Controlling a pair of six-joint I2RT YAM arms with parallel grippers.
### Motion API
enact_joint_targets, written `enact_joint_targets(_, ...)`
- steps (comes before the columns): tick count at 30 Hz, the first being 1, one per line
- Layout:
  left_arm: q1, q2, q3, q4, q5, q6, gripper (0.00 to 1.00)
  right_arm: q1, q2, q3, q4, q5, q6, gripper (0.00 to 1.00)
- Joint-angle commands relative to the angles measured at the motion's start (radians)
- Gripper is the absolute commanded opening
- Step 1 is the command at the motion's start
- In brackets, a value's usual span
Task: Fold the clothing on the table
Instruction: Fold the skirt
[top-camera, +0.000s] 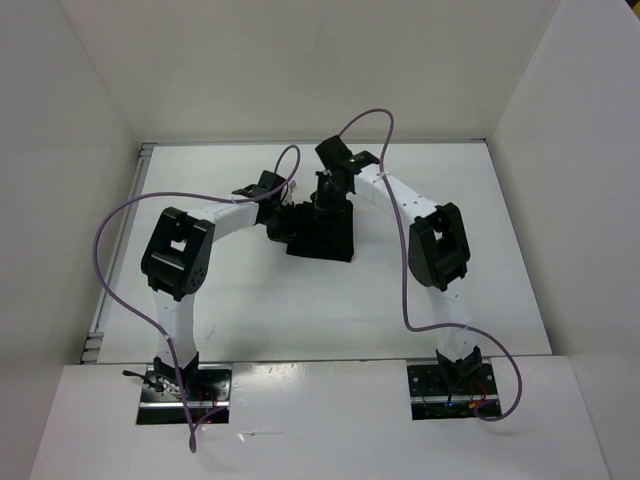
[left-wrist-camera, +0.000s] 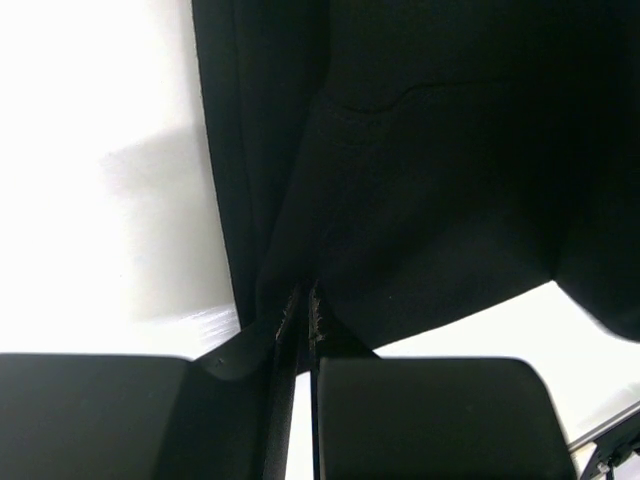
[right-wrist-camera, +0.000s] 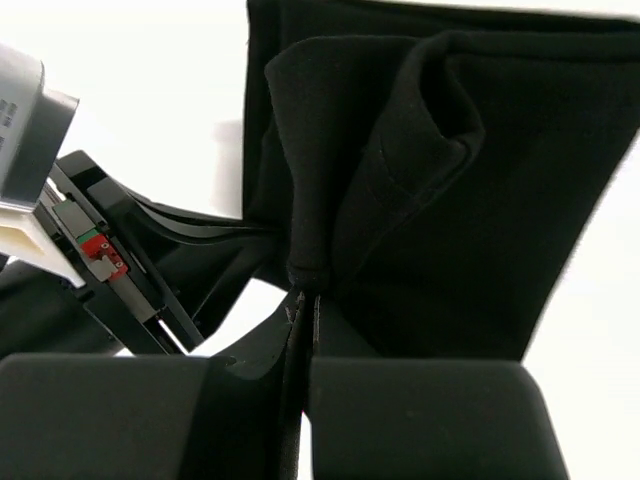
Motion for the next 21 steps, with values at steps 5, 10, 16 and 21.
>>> enact_joint_targets(5, -0.004, -0.062, -0.012, -0.027, 0.013, 0.003, 0.12, 0.027, 0.064, 0.060, 0.073, -0.057, 0.031, 0.00)
enact_joint_targets(10, -0.004, -0.072, -0.012, -0.036, 0.013, 0.003, 0.12, 0.027, 0.129, 0.109, 0.073, -0.057, 0.031, 0.00)
enact_joint_targets(16, -0.004, -0.072, -0.021, -0.045, 0.013, 0.012, 0.12, 0.036, 0.183, 0.207, 0.064, -0.057, 0.040, 0.00)
enact_joint_targets(21, 0.005, -0.072, -0.021, -0.045, 0.013, 0.021, 0.12, 0.045, 0.226, 0.284, 0.038, -0.057, 0.040, 0.00)
